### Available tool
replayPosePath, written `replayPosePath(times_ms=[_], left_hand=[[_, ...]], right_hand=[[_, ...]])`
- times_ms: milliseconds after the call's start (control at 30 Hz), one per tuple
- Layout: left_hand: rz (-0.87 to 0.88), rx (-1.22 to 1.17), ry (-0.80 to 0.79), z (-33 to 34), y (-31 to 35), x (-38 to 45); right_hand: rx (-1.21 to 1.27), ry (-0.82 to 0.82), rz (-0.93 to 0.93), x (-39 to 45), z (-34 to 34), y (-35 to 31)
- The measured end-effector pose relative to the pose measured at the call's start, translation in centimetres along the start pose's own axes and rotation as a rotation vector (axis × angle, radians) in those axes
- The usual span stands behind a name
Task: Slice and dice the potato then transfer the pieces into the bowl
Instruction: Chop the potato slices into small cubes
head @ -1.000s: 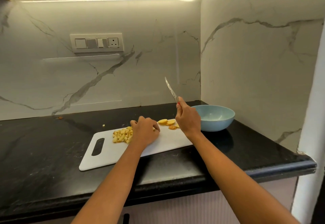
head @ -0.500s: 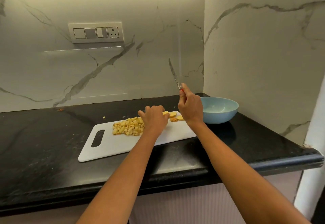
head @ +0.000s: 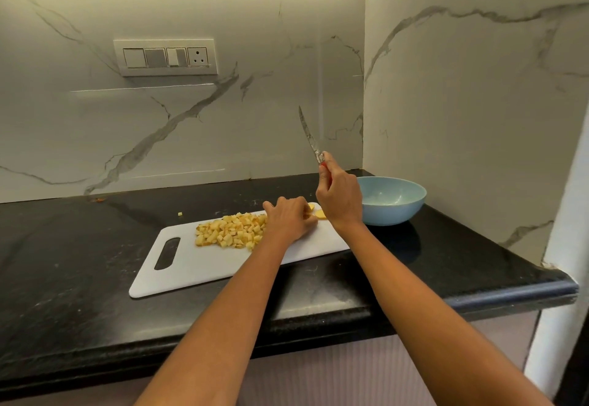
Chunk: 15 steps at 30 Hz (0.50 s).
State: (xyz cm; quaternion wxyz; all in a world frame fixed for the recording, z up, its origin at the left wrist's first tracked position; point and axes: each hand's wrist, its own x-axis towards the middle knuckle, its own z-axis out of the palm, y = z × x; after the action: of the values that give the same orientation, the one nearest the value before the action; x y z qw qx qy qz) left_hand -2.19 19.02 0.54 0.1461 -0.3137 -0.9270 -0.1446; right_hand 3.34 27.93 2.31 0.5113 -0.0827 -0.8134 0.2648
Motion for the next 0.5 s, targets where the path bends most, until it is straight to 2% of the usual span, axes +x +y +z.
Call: replayPosePath(times_ms=[133, 333, 500], left_hand=[[-0.011, -0.042, -0.054, -0.1, 0.5, 0.1], [-0.039, -0.291, -0.227, -1.8, -0.5, -0.3], [0.008, -0.179, -0.267, -2.6, -0.7, -1.3]], right_hand=[[-0.06, -0.04, -0.005, -0.1, 0.0, 0.2], [-0.068, -0.043, -0.019, 0.0, -0.1, 0.3], [-0.055, -0.037, -0.015, -0.2, -0.2, 0.2]])
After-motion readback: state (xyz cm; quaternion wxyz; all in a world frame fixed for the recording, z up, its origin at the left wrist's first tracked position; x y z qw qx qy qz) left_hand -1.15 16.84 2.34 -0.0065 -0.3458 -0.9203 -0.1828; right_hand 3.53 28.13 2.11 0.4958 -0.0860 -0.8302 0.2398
